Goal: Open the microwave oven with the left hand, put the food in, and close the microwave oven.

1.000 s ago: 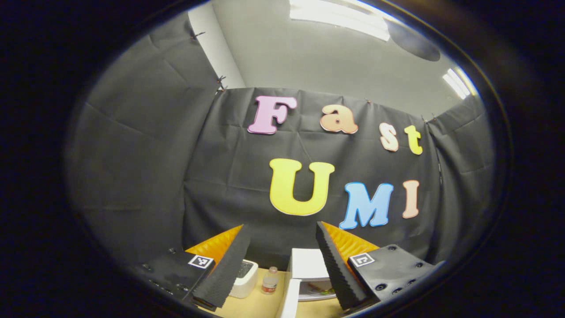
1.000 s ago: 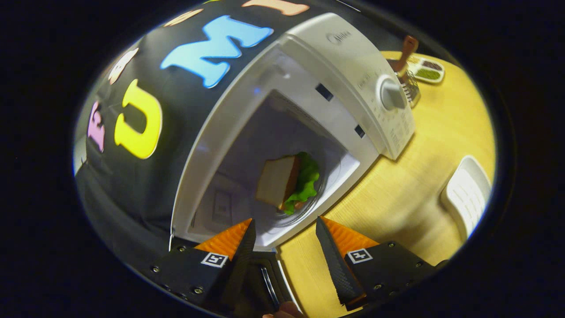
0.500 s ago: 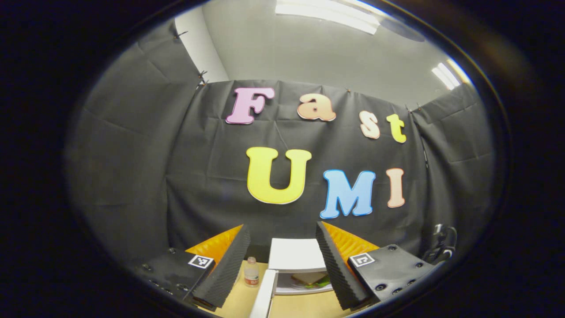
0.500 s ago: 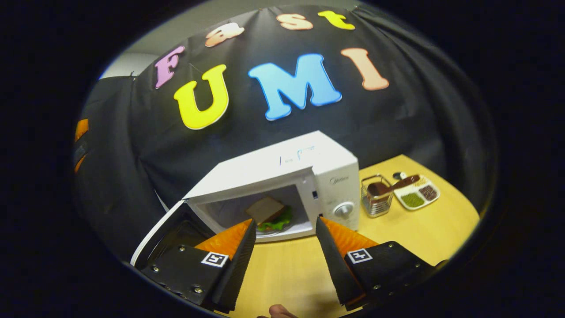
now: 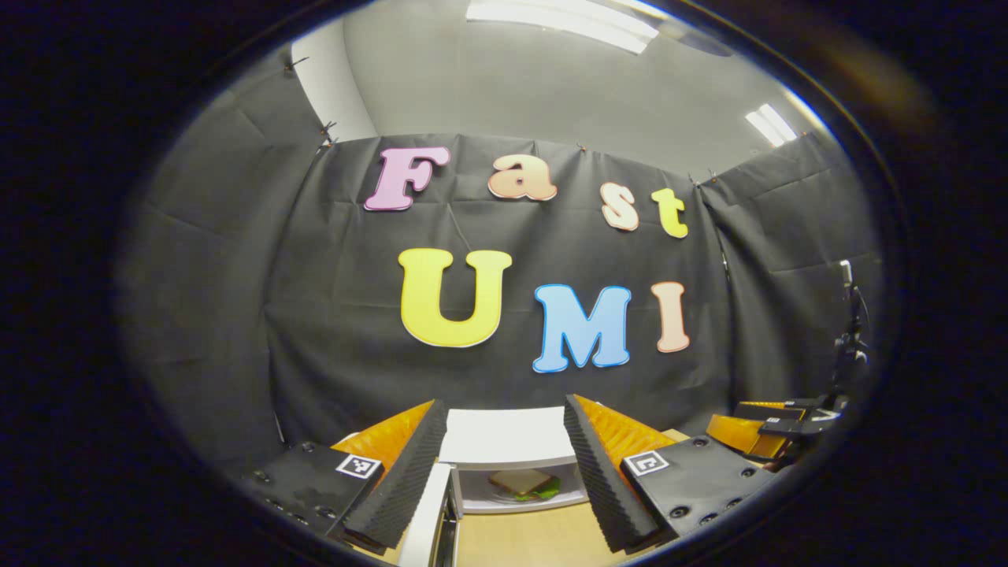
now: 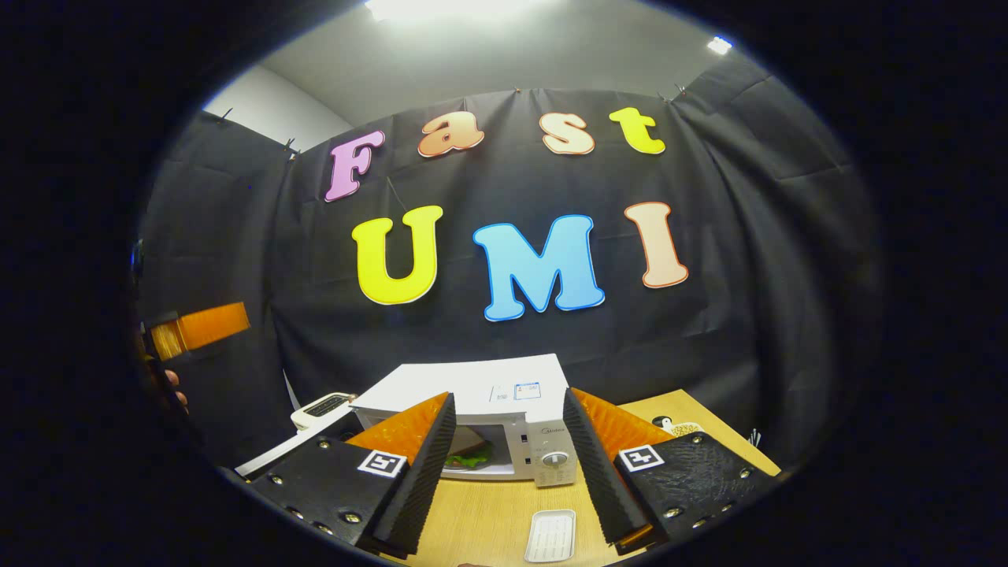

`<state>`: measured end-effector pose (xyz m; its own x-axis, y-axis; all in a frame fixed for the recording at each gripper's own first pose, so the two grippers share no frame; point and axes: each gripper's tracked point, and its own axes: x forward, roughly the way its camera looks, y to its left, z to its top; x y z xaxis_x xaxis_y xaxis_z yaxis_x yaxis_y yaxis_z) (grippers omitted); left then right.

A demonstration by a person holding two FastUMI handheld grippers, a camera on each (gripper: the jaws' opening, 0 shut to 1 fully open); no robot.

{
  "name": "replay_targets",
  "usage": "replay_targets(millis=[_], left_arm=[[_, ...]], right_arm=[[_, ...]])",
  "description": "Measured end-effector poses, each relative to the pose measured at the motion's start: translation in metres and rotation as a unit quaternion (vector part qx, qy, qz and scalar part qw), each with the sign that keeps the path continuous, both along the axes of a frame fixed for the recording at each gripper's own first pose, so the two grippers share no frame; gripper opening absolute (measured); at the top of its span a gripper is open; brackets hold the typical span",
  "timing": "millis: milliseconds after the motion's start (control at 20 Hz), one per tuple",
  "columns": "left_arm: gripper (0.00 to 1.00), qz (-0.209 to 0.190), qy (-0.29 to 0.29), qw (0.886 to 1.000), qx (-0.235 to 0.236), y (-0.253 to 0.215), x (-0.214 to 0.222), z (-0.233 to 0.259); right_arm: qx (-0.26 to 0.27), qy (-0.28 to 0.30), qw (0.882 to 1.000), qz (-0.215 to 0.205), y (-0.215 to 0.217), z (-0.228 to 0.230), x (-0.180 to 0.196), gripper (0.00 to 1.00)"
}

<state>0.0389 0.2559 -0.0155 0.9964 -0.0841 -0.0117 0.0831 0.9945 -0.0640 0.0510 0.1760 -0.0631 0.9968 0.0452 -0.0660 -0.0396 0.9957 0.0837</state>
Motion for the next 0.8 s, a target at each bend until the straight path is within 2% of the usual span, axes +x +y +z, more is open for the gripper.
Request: replay_targets(millis=[300,450,650,700,800], left_arm=[[0.96,-0.02,-0.012,1.0,0.006,-0.01,-0.018,0.006],[0.94,-0.012,-0.021,1.0,0.01,0.003,-0.03,0.01],[0.96,0.008,0.002,1.0,0.012,0.028,-0.043,-0.007],[0.94,0.009,0.015,1.0,0.013,0.035,-0.047,-0.015],[0.75,0.016,0.041,0.999,0.017,0.05,-0.055,-0.035]], right_arm=[[-0.01,-0.04,0.999,-0.023,0.001,0.034,-0.009,0.87],[-0.003,-0.035,0.999,-0.02,0.009,0.03,-0.01,0.87],[-0.002,-0.034,0.999,-0.015,0.015,0.03,-0.009,0.87],[-0.002,-0.032,0.999,-0.013,0.019,0.029,-0.012,0.87],[-0.002,-0.028,1.0,-0.011,0.024,0.028,-0.01,0.89]])
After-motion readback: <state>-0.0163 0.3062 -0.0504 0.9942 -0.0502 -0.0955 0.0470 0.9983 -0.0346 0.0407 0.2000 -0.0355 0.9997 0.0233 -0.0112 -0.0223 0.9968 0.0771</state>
